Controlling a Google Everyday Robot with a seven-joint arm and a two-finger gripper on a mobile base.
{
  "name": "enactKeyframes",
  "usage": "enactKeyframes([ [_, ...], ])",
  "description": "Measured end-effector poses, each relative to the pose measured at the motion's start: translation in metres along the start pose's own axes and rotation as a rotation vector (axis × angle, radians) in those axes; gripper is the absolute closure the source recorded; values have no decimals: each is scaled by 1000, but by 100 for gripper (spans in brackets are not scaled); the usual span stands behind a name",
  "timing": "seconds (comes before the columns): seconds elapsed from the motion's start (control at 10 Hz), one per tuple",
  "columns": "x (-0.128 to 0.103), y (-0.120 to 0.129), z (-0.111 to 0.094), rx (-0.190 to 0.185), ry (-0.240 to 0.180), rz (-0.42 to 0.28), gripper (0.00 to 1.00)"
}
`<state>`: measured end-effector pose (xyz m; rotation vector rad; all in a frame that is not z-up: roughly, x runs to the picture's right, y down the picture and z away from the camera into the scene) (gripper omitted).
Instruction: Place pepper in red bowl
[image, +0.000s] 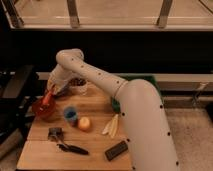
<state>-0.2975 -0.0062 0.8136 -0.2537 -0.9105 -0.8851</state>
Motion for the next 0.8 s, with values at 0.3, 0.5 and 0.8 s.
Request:
enactKeyframes([
  [0.3, -24, -18, 31, -16, -52, -65, 38],
  [0.5, -22, -17, 31, -18, -52, -63, 38],
  [0.8, -23, -17, 32, -20, -53, -65, 38],
])
